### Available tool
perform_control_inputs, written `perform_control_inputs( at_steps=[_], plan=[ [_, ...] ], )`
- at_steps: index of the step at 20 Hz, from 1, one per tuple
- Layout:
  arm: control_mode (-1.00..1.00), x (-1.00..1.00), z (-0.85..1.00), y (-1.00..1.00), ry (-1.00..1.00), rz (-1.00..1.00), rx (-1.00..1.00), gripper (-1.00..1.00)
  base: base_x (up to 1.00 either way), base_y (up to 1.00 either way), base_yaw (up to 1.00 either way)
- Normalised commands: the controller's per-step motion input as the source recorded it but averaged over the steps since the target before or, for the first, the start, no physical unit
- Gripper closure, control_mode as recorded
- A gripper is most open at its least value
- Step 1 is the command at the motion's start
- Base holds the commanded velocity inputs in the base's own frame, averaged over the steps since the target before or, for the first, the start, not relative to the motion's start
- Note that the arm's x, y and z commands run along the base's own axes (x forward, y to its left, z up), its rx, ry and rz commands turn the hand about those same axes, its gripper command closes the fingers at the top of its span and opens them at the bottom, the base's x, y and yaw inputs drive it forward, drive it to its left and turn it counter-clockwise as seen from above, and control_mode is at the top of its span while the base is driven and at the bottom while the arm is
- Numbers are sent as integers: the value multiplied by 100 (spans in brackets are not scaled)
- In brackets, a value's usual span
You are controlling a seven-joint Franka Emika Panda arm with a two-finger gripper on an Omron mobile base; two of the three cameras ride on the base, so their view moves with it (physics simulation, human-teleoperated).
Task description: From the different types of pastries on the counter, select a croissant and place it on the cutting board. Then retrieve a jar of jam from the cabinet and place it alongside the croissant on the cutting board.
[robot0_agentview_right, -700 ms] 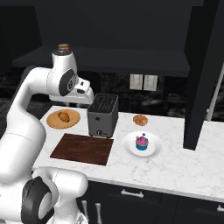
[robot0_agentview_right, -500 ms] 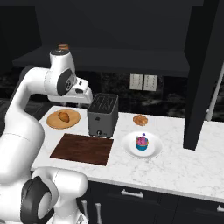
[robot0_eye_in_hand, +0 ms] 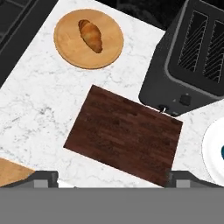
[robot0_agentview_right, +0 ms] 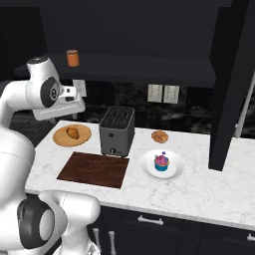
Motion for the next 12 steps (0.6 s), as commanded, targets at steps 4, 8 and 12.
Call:
perform_control_inputs(
  at_steps=[4,8,12],
  plan=[
    [-100,12,-18,69,0,33,-7,-100,0,0,0],
    [-100,57,-47,41,0,20,-2,-100,0,0,0],
    [-100,3,-35,3,-2,3,0,-100,0,0,0]
  ],
)
